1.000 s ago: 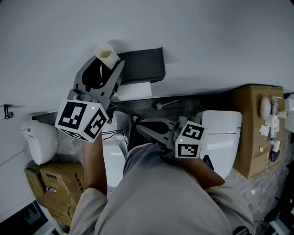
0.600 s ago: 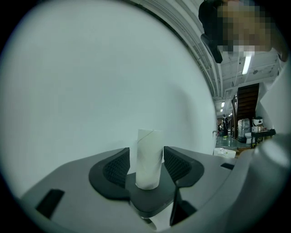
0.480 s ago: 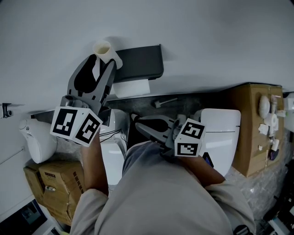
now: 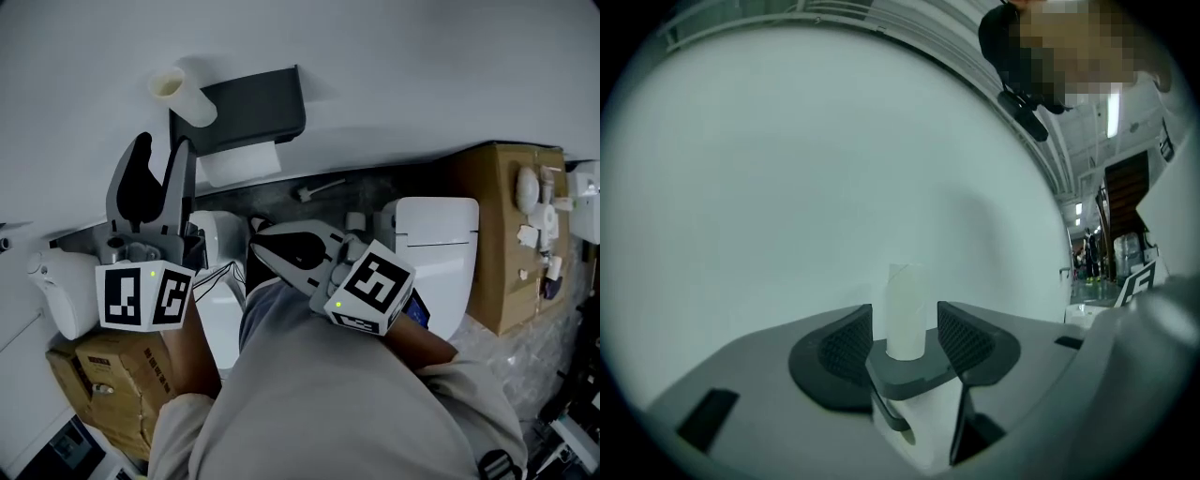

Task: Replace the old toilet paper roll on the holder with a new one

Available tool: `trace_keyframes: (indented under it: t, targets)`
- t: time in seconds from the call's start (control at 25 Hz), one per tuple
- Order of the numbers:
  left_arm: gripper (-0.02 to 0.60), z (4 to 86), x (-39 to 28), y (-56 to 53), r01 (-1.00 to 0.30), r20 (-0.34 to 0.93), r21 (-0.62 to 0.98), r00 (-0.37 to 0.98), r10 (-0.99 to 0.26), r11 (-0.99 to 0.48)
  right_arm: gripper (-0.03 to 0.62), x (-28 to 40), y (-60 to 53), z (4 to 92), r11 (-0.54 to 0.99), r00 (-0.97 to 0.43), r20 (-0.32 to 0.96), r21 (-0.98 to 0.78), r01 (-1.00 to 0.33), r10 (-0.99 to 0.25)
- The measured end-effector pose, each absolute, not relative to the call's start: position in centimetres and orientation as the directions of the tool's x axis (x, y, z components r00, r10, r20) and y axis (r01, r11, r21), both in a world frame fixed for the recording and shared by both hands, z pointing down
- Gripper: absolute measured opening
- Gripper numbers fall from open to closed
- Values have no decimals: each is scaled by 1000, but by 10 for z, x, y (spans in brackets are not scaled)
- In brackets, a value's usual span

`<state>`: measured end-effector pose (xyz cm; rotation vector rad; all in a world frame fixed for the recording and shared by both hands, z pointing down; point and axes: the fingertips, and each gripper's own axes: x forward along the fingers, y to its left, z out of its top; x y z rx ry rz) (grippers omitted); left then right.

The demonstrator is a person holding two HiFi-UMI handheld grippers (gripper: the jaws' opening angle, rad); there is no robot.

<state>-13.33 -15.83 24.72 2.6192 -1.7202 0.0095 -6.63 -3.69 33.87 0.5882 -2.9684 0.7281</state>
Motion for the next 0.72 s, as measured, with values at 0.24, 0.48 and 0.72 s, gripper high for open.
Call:
trace_keyframes:
  t: [0.24,0.48,0.72]
  targets:
    - [147,259,-136,-141,-923,-1,115,369,-930,-366,17,-58,-40,320,806,-862,190,-308,-506,-469]
    - [6,273,-130,-123,-924,-10,162,350,-937,-347,17,-42,-49,305,758,-779,173,-178,-627,-603]
    - [5,282,-122,-104,-909,-13,224,359,-933,-353,17,-40,-49,283,739,-747,89,-109,-664,-658]
